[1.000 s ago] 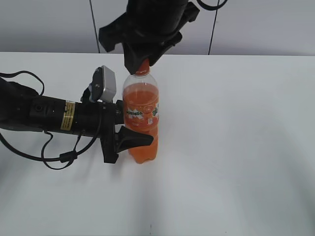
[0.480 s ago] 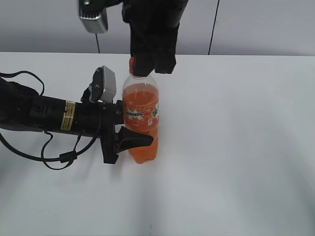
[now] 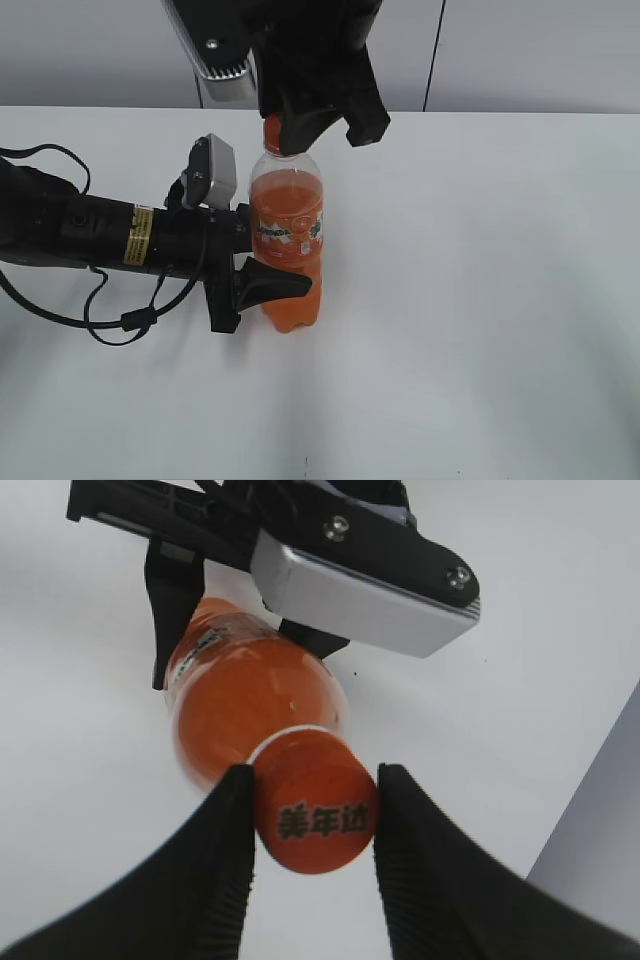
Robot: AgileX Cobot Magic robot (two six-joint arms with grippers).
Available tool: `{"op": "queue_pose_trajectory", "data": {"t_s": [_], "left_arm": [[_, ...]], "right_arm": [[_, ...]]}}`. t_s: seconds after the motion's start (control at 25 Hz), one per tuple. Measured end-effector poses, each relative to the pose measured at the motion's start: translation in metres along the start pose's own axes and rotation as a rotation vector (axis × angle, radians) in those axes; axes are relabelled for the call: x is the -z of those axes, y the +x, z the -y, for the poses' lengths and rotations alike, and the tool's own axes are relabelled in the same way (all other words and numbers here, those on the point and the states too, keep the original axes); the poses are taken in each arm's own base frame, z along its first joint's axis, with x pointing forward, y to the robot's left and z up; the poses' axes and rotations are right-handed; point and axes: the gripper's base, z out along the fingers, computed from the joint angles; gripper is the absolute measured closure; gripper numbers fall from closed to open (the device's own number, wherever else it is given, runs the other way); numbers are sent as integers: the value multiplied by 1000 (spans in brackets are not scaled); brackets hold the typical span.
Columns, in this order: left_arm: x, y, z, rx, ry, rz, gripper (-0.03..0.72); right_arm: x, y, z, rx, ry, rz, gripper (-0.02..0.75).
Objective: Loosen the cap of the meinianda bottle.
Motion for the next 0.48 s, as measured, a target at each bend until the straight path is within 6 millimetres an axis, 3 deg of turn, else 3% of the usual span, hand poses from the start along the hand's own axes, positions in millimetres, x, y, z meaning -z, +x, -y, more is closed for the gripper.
{"op": "queue_pose_trajectory", "data": {"t_s": [0.2, 0.48], "left_arm": [[0, 0, 0, 0, 0, 0, 305], [0, 0, 0, 3, -1, 0, 305]], "right_arm": [[0, 0, 0, -35, 1, 4, 444], [3, -1, 0, -75, 6, 16, 305]]}}
